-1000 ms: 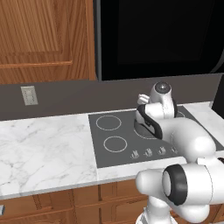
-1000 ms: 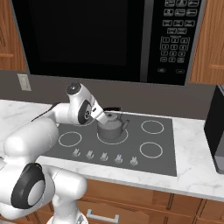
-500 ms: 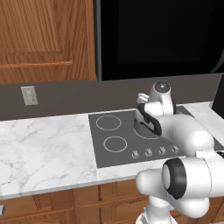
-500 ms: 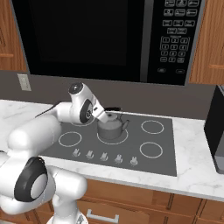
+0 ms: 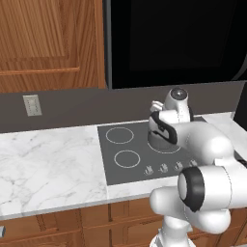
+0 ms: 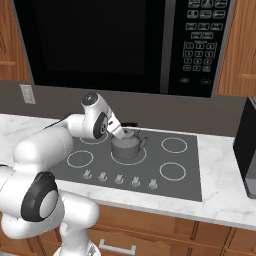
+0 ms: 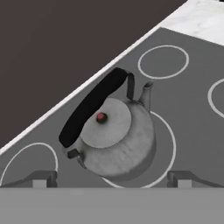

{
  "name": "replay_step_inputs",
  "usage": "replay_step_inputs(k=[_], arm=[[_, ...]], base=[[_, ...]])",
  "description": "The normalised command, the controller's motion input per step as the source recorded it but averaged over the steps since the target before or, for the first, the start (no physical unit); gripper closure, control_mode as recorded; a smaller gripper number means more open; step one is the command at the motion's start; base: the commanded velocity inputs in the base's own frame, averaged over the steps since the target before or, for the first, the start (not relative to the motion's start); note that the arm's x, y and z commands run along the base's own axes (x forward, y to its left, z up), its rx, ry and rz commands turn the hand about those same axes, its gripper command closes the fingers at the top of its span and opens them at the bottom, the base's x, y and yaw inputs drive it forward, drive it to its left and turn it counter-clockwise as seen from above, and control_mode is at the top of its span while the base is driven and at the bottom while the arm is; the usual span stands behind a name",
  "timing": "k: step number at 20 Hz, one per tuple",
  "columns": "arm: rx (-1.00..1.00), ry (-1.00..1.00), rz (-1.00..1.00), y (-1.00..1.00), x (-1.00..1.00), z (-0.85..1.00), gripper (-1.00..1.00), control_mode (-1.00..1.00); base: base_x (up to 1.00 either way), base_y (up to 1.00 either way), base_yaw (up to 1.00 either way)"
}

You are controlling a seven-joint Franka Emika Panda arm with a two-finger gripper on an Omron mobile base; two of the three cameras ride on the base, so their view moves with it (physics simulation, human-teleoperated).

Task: The kettle is done boiling. Turn off the stove, then wait for 300 timesteps before moving the kettle to the dining table.

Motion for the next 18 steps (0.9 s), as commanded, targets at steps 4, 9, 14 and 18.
replay_step_inputs(k=[4,9,14,18], arm=[[0.02,0.0,0.0,0.0,0.08,-0.03,-1.0,-1.0],[0.01,0.0,0.0,0.0,0.02,-0.08,-1.0,-1.0],[0.01,0.0,0.0,0.0,0.0,-0.13,-1.0,-1.0],[0.02,0.0,0.0,0.0,0.05,-0.07,-1.0,-1.0]], base=[[0.0,0.0,0.0],[0.0,0.0,0.0],[0.0,0.0,0.0],[0.0,0.0,0.0]])
